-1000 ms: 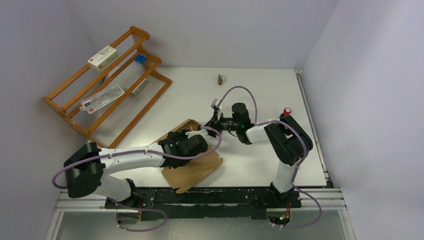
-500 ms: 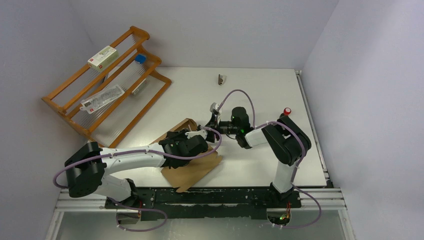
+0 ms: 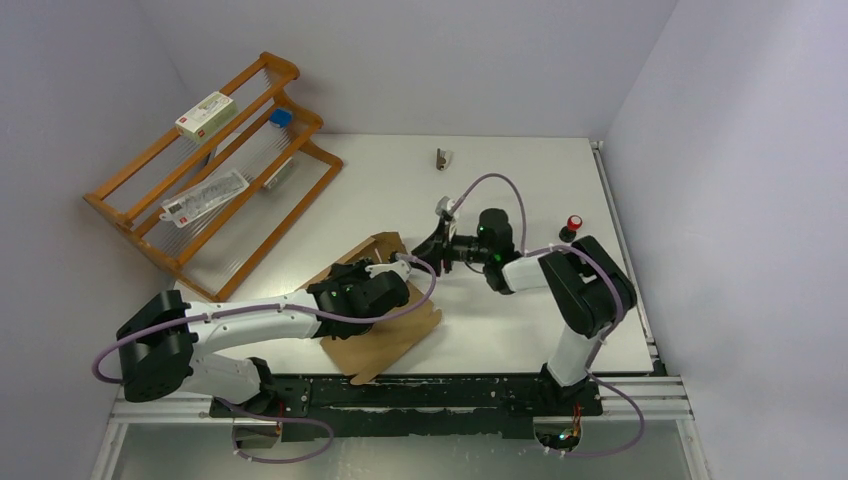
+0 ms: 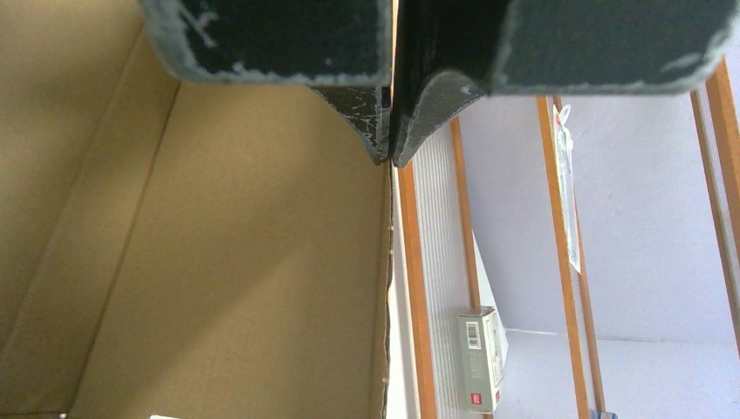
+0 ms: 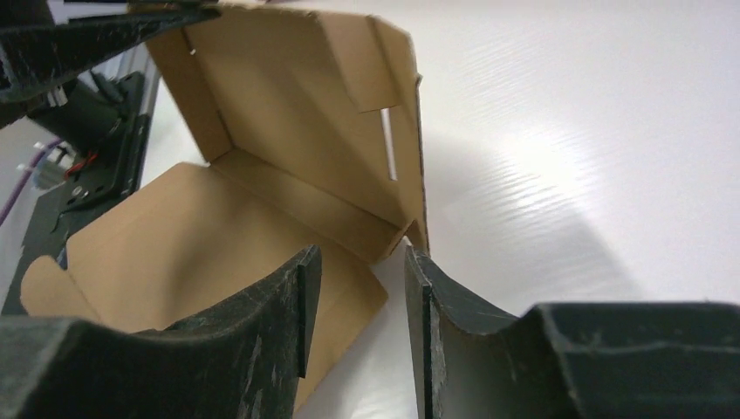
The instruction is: Fold the paper box
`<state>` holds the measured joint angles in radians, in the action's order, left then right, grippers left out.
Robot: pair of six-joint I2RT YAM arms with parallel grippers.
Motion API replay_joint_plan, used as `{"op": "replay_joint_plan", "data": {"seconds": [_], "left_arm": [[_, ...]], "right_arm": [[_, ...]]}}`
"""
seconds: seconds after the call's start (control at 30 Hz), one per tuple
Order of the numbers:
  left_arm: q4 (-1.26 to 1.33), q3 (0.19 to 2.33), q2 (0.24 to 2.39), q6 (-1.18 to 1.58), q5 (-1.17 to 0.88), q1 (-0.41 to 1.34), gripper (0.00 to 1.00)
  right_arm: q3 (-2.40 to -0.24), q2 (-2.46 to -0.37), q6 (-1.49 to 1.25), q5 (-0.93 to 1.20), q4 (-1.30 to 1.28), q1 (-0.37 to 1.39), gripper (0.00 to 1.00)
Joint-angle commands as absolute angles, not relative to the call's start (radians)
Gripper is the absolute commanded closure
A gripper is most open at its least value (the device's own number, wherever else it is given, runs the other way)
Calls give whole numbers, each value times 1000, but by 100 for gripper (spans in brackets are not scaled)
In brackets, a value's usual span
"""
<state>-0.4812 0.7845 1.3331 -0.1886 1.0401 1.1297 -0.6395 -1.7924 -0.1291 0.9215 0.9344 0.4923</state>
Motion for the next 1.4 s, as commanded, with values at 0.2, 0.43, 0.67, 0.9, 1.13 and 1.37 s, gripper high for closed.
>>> {"op": "replay_joint_plan", "data": {"seconds": [0.2,0.43,0.67,0.9,1.13,1.37], "left_arm": [[-431,770,1291,-233,1024,1136,95],[-430,768,1300,-245,1029,1136,95],[-437,770,1318,-253,1033,1138,95],[-451,773,1340,-253,1058,1154,95],[-456,769,1352,-259,1068,1177,95],[-463,768,1354,-258,1073,1196,95]], "right_arm": [[-717,-1695,-19,795,710,378,58],[-816,-1805,-38,815,711,391,59],[-829,-1877,-46,896,751,470,58],[-756,-1886,-79,939,863,518,56],[-715,-1893,-137,949,971,549,54],[-710,-1922,-140,904,982,588,51]]}}
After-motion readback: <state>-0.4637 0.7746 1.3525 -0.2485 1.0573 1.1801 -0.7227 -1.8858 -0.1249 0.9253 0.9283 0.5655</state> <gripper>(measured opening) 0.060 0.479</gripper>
